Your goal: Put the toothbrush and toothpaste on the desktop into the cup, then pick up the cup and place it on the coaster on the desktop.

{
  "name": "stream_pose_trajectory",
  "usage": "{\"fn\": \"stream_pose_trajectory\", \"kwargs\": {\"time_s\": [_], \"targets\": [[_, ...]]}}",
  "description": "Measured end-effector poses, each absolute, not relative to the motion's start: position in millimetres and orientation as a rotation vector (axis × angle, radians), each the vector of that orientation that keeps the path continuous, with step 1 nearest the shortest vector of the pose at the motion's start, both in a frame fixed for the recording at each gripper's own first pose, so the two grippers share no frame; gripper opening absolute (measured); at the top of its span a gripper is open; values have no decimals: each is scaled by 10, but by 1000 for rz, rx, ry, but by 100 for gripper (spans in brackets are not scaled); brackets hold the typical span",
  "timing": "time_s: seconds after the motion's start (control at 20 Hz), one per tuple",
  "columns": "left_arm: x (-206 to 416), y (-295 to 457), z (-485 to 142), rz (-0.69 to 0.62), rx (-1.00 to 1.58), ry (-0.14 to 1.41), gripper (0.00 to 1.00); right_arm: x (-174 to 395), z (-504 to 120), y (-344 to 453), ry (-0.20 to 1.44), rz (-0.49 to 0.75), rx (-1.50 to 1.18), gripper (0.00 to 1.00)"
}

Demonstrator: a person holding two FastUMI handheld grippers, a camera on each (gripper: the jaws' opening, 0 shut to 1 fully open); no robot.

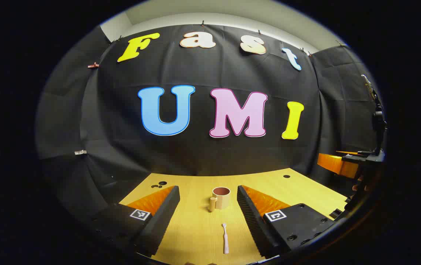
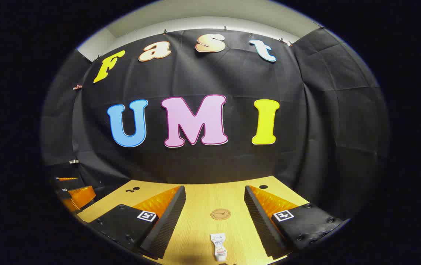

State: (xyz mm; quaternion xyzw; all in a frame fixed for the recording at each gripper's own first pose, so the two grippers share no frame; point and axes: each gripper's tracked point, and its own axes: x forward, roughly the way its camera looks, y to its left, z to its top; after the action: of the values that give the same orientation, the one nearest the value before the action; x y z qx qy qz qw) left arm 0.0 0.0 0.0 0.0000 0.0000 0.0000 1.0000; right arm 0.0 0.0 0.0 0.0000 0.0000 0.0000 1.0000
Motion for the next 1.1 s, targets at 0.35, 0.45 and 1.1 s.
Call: {"fn": "stream_pose_trajectory", "kwargs": {"time_s": [0.35,0.45,1.1], "targets": [[59,-100,-68,-13,22,16,97,60,-142,-19,49,13,-4,98],[65,-126,-101,-15,15,25,97,70,-197,-33,68,15,-2,98],[190,-106,-261,20,-3,65,97,279,-505,-168,174,-7,-33,98]]}}
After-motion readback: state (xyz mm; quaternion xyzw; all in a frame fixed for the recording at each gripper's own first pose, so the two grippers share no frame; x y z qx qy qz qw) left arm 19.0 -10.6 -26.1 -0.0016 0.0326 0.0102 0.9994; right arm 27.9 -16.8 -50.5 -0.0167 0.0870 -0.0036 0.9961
